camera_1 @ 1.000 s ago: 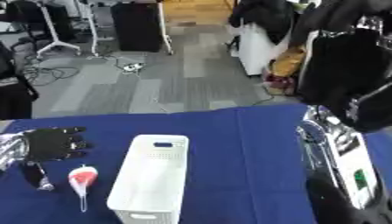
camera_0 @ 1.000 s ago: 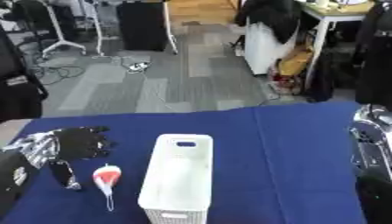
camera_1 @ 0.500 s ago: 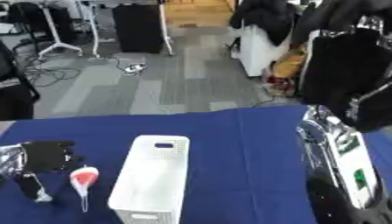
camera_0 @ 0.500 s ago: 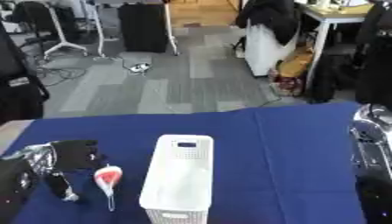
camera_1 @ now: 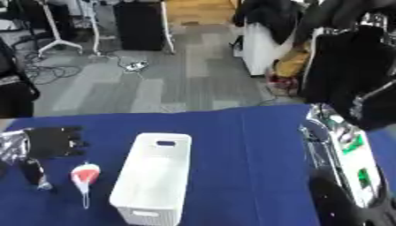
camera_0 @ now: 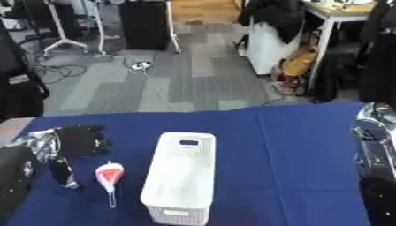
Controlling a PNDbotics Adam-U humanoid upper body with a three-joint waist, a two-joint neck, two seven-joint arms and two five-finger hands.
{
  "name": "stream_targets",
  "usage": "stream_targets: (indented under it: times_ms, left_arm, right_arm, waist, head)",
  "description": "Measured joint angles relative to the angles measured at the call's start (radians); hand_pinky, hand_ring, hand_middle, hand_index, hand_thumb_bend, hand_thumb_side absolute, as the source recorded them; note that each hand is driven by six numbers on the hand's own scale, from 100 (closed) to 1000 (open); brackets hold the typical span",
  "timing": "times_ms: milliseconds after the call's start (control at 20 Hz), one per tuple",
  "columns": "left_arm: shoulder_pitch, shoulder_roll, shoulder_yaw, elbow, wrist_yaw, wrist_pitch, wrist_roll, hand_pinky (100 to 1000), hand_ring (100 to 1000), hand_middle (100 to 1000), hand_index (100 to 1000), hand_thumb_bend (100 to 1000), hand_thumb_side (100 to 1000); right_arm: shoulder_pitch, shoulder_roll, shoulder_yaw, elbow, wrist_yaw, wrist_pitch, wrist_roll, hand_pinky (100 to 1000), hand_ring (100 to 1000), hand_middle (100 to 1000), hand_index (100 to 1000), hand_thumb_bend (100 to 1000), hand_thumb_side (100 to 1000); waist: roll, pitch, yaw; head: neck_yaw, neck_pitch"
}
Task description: Pick up objects on the table and place them in the box.
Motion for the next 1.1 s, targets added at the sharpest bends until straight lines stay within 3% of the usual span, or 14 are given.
stream_targets:
  times_ms: [300, 350, 500, 550, 1000, 1100]
  left_arm:
    - [0.011, 0.03, -0.084, -0.119, 0.116, 0.0, 0.0, 1000, 889, 924, 936, 513, 916]
    - [0.013, 0.03, -0.092, -0.123, 0.12, 0.0, 0.0, 1000, 928, 939, 939, 521, 921]
    - [0.013, 0.019, -0.118, -0.125, 0.125, 0.0, 0.0, 1000, 918, 930, 935, 513, 938]
    - [0.013, 0.013, -0.128, -0.125, 0.129, 0.0, 0.0, 1000, 895, 924, 937, 498, 996]
    - [0.031, -0.014, -0.219, -0.123, 0.177, 0.0, 0.0, 1000, 882, 933, 956, 476, 1000]
    - [0.031, -0.014, -0.225, -0.11, 0.157, 0.0, 0.0, 1000, 890, 937, 960, 513, 1000]
  right_arm:
    - [0.0, 0.0, 0.001, 0.0, -0.004, 0.001, 0.002, 275, 412, 386, 582, 100, 1000]
    - [0.0, 0.0, 0.001, 0.0, -0.004, 0.002, 0.003, 275, 412, 386, 582, 100, 1000]
    - [0.0, 0.0, 0.001, 0.0, -0.004, 0.003, 0.005, 275, 412, 386, 581, 100, 1000]
    - [0.0, 0.0, 0.001, 0.0, -0.004, 0.003, 0.005, 275, 412, 384, 579, 100, 1000]
    - [-0.003, 0.005, 0.006, 0.0, -0.011, 0.003, 0.005, 275, 411, 381, 576, 100, 1000]
    - [-0.003, 0.008, 0.006, 0.0, -0.012, 0.004, 0.005, 275, 411, 381, 577, 100, 1000]
  waist:
    - [0.0, 0.0, -0.004]
    - [0.0, 0.0, -0.005]
    - [0.0, 0.001, -0.006]
    - [0.0, 0.001, -0.006]
    - [0.003, 0.001, -0.012]
    - [0.004, 0.001, -0.012]
  head:
    - [0.0, 0.0]
    - [0.0, 0.0]
    - [0.0, 0.0]
    - [0.0, 0.0]
    - [0.001, 0.0]
    - [0.001, 0.0]
